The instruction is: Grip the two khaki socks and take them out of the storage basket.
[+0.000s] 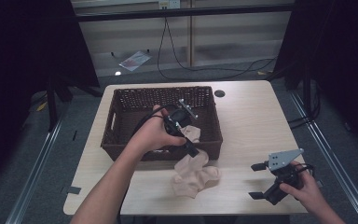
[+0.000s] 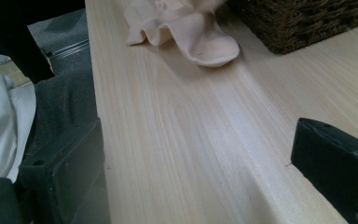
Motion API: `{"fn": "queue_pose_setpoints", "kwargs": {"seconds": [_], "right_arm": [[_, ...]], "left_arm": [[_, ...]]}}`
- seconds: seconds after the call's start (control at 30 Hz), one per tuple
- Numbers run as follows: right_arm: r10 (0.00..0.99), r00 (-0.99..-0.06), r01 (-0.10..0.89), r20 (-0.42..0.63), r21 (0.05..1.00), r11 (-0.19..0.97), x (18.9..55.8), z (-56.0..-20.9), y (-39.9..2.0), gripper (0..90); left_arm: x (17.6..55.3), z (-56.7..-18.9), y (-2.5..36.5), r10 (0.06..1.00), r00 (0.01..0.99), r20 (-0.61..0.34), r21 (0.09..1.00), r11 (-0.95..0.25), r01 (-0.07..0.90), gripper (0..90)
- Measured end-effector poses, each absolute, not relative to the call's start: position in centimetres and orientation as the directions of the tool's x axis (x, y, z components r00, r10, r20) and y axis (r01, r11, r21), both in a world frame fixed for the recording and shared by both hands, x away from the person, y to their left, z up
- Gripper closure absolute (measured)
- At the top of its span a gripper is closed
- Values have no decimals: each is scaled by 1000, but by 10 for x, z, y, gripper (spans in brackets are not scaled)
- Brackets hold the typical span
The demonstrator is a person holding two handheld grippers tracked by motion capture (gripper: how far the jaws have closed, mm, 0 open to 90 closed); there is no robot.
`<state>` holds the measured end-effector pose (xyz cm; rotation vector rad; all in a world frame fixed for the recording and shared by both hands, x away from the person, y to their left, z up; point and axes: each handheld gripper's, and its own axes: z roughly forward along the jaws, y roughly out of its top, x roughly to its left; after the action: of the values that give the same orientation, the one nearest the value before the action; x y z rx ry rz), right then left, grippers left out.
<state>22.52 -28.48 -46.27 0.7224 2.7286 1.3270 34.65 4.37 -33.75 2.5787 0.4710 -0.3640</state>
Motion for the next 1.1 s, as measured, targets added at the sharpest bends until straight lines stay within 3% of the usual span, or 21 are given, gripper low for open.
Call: {"fn": "queue_pose_setpoints", "kwargs": {"seconds": [0.3, 0.7, 1.1], "right_arm": [[415, -894, 391, 171, 750, 533, 225, -463, -285, 23], [414, -894, 390, 170, 750, 534, 225, -463, -285, 23], [413, -894, 393, 175, 747, 536, 225, -463, -285, 24]], "left_arm": [[342, -347, 45, 276, 921, -274, 429, -822, 374, 271], [332, -359, 56, 278, 924, -263, 481, -792, 375, 147], [321, -375, 71, 272, 935, -226, 483, -802, 350, 95]]}}
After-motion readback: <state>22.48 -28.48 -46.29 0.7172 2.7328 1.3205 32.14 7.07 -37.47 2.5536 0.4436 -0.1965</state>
